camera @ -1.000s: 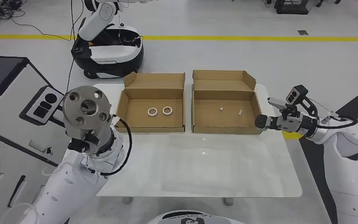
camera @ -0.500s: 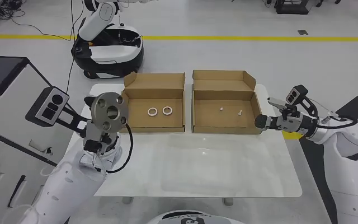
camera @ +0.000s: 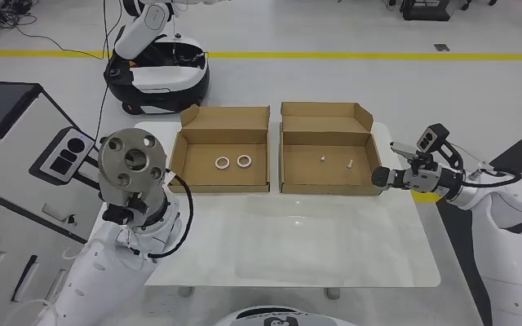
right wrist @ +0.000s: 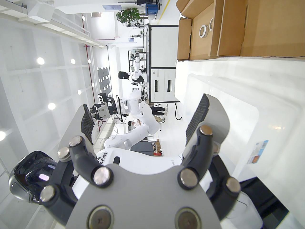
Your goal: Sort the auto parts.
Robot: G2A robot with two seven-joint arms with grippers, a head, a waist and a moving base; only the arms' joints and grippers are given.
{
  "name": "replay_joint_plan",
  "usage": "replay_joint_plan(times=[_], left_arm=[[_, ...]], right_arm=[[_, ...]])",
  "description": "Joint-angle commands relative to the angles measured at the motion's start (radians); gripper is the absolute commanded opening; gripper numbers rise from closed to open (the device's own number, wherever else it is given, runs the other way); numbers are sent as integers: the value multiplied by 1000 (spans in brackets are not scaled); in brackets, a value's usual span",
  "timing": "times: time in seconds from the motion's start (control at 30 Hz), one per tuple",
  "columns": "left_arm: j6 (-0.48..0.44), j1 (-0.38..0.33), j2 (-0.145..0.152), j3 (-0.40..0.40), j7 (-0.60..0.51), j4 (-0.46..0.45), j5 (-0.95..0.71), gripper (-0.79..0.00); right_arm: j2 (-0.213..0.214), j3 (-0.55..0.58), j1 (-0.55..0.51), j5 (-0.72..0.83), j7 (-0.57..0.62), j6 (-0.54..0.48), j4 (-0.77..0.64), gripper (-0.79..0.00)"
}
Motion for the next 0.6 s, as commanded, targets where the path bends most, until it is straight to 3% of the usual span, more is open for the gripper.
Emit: replay_joint_plan(times=[0.0, 0.43, 0.57], left_arm=[[0, 0, -2, 3, -5, -7, -3, -785], [0, -2, -4, 6, 0, -17, -8, -785], [45, 1, -13, 16, -36, -14, -35, -785]], right_arm=[[0, 0, 0, 0, 0, 0, 0, 0], [0, 0, 0, 0, 0, 0, 0, 0], [0, 0, 0, 0, 0, 0, 0, 0]])
